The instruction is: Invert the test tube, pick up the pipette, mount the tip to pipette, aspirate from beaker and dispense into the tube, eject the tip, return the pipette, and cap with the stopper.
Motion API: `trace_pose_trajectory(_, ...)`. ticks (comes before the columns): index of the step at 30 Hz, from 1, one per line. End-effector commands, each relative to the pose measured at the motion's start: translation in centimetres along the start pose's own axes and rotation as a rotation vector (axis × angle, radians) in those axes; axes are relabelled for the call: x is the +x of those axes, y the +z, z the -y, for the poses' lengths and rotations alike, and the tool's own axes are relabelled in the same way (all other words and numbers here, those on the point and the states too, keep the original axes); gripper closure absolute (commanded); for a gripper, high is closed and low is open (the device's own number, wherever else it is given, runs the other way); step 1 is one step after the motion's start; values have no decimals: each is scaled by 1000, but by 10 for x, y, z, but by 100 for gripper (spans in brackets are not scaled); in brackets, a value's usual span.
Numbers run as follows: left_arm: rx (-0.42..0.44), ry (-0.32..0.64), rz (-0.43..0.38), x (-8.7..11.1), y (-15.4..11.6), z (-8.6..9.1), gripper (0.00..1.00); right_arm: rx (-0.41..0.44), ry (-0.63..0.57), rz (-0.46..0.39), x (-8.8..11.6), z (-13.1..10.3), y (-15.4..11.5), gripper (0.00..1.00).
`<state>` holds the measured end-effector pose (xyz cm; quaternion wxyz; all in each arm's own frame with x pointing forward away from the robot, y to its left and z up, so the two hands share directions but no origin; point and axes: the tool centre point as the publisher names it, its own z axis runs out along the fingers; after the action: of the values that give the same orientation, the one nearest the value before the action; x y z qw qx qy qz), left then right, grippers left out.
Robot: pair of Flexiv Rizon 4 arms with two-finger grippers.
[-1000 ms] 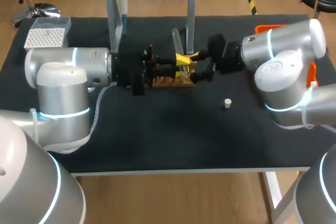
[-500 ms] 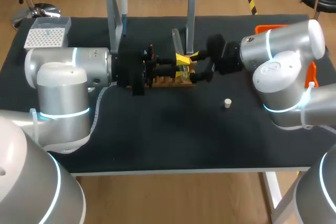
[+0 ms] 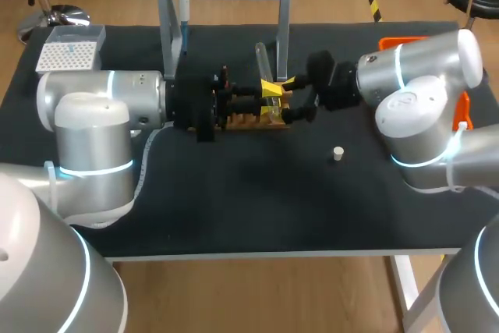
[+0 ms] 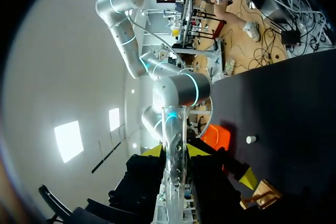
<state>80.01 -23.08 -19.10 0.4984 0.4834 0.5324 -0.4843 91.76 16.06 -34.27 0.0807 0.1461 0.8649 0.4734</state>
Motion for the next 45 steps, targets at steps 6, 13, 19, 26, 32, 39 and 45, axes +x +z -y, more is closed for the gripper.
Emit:
trace_pose_trajectory(6, -1, -145, 36, -4, -11, -21, 100, -1, 0, 2, 1, 1, 0, 0)
trace_pose_trajectory(13, 13, -369, 38, -10, -20, -55, 100, -1, 0, 2, 1, 1, 0, 0)
trace_pose_trajectory(19, 44, -526, 17, -21, -20, -74, 100, -1, 0, 2, 1, 1, 0, 0)
trace_pose_trajectory(26, 47, -729, -9, -27, -23, -87, 100, -1, 0, 2, 1, 1, 0, 0)
trace_pose_trajectory(32, 37, -883, 7, -30, -24, -90, 100, -1, 0, 2, 1, 1, 0, 0)
trace_pose_trajectory(39, -2, -890, 1, -33, -24, -89, 100, -1, 0, 2, 1, 1, 0, 0)
trace_pose_trajectory(45, -2, -890, 1, -33, -24, -89, 100, -1, 0, 2, 1, 1, 0, 0)
